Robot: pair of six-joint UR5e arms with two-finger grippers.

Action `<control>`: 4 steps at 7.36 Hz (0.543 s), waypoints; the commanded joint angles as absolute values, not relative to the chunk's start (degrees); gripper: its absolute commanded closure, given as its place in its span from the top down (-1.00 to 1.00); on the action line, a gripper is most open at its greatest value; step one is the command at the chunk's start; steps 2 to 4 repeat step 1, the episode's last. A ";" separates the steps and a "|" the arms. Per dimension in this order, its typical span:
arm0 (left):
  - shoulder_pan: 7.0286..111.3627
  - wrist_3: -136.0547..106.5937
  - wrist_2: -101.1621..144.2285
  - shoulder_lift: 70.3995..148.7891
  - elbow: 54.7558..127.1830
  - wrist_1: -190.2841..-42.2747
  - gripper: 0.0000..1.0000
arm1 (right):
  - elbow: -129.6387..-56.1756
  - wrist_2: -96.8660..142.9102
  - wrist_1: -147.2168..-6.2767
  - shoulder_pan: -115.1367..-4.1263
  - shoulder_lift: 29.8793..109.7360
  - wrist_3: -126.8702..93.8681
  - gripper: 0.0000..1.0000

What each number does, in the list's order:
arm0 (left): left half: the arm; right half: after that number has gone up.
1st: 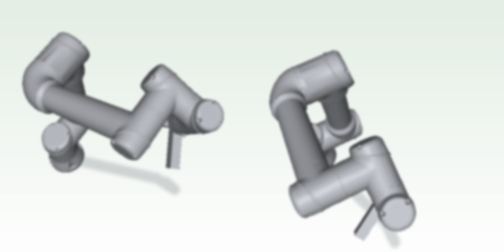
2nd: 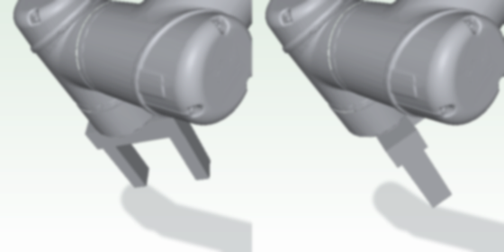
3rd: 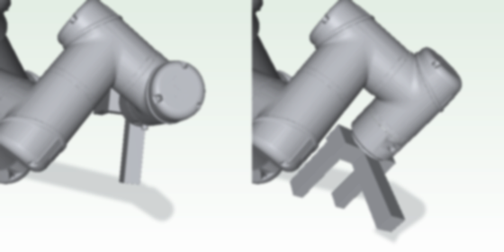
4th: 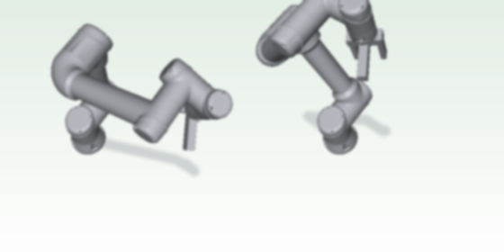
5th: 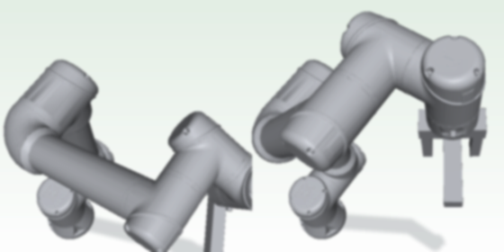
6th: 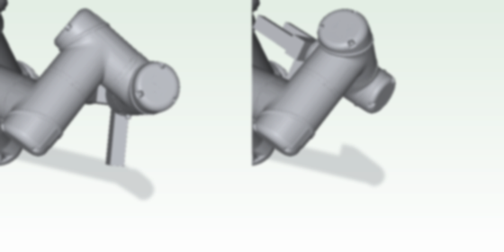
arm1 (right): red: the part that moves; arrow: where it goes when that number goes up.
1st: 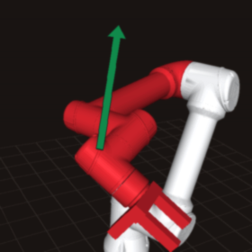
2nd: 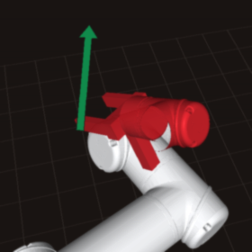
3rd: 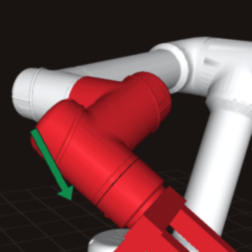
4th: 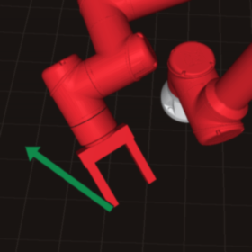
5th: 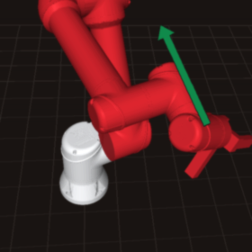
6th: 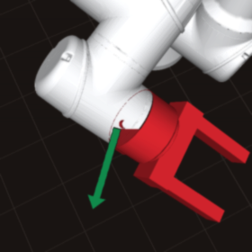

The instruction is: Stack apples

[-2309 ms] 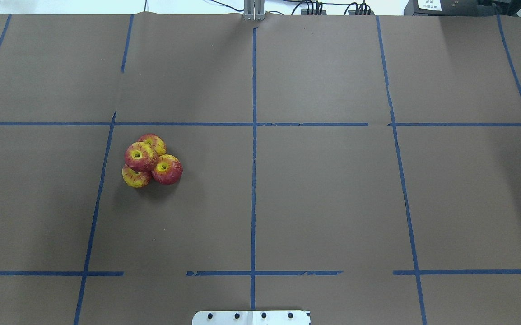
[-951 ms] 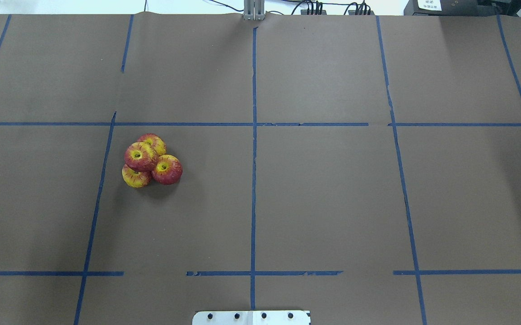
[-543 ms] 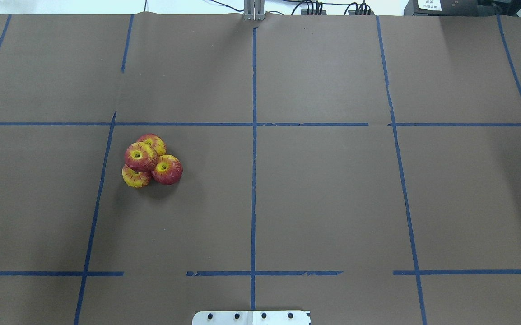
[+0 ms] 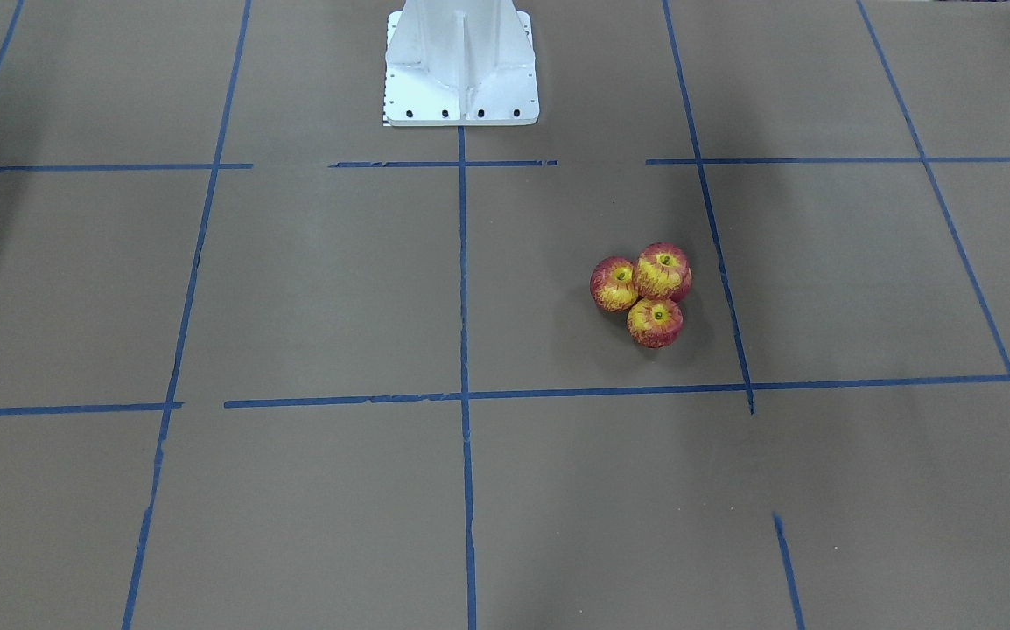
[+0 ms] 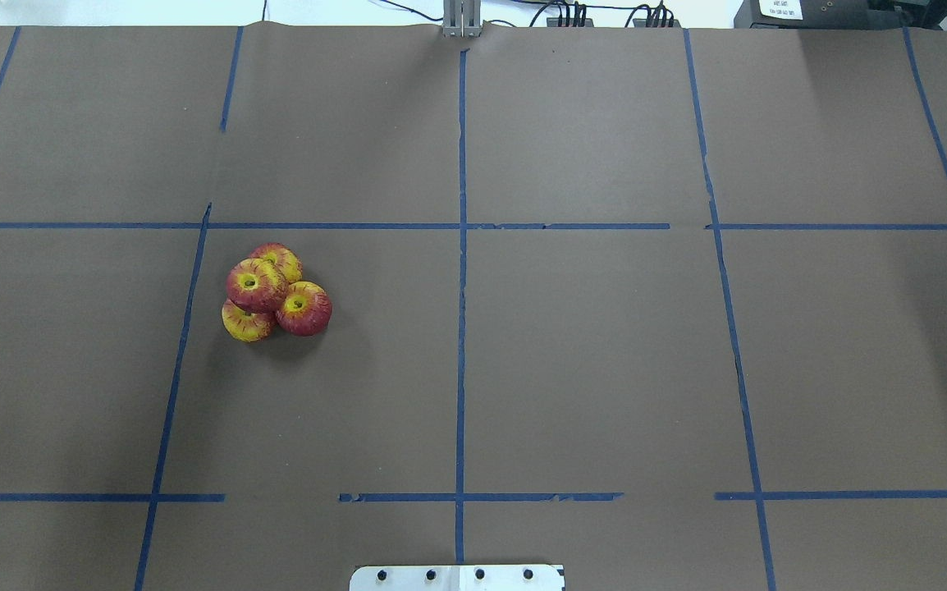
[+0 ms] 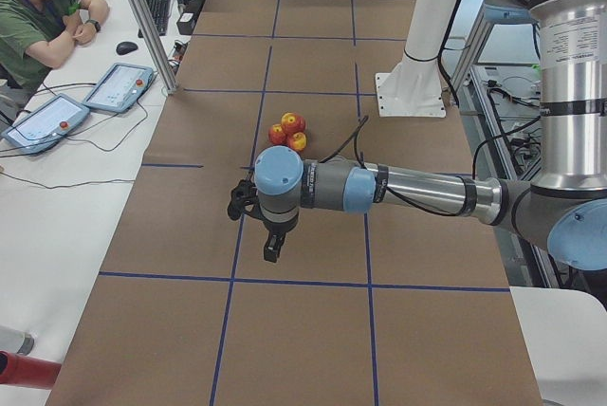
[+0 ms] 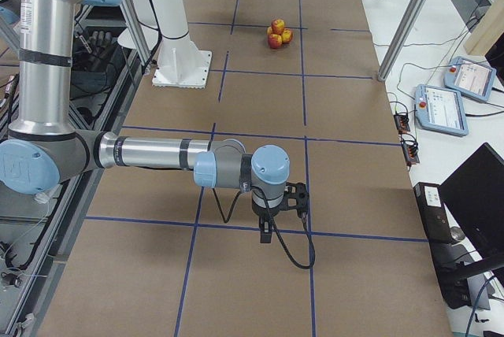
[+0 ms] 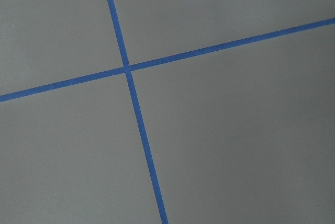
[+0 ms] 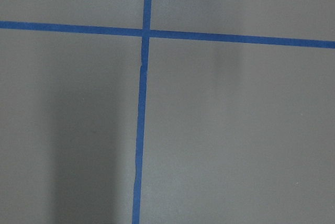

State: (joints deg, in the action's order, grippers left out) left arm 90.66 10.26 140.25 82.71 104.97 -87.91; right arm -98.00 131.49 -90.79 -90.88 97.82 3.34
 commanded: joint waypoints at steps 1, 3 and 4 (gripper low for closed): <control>90.70 10.11 140.10 82.62 104.85 -87.89 1.00 | -98.00 131.48 -90.79 -90.88 97.82 3.34 1.00; 90.70 10.11 140.10 82.62 104.85 -87.89 1.00 | -98.00 131.48 -90.79 -90.88 97.82 3.34 1.00; 90.70 10.11 140.10 82.62 104.85 -87.89 1.00 | -98.00 131.48 -90.79 -90.88 97.82 3.34 1.00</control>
